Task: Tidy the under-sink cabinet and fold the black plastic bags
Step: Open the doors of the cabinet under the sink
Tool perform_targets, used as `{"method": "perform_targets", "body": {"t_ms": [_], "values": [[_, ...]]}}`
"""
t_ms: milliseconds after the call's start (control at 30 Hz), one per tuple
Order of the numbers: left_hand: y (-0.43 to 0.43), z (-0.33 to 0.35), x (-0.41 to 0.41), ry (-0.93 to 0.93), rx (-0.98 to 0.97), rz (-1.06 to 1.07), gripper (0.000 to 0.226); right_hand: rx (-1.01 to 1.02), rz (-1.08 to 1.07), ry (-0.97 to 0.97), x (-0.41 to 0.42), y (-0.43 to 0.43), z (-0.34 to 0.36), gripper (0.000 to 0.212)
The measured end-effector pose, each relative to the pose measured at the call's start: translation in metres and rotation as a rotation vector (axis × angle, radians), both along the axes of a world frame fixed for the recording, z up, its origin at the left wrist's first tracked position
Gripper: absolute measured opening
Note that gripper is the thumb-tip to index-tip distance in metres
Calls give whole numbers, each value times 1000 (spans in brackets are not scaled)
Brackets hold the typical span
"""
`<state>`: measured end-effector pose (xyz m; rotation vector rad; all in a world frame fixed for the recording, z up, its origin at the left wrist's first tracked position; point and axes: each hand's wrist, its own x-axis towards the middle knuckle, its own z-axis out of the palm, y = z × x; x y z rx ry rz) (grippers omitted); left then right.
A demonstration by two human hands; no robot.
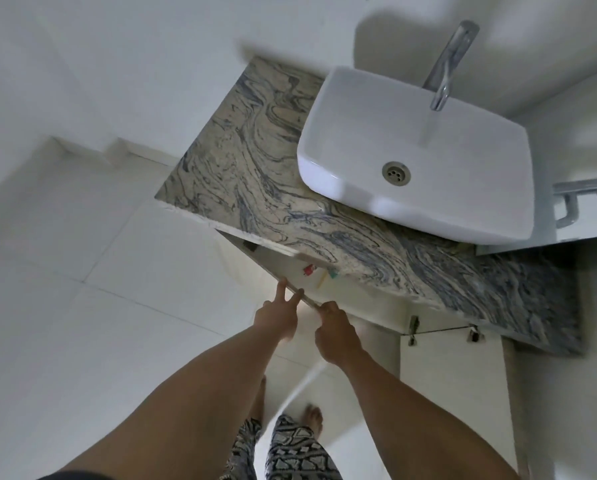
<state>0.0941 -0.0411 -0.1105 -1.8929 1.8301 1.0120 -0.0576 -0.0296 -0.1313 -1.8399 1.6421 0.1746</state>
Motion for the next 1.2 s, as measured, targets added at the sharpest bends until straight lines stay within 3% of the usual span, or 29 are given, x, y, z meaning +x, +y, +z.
{"method": "perform_targets", "body": {"t_ms": [233, 400, 600, 733, 967, 1200], "values": [[58, -2, 9, -80, -104, 114, 82, 34, 224, -106, 10, 3, 3, 44], [92, 1, 27, -116, -73, 197, 77, 22, 325, -131, 48, -12, 1, 50], [128, 3, 65, -122, -48, 282, 86, 49, 645, -96, 131, -13, 10, 69], [144, 2, 103, -61, -61, 338, 92, 29, 793, 0, 183, -9, 5, 67], [157, -1, 181, -22, -13, 408, 95, 83, 746, 139, 248, 1, 9, 74], [151, -9, 248, -146, -64, 376, 95, 135, 681, 139, 304, 0, 12, 74]]}}
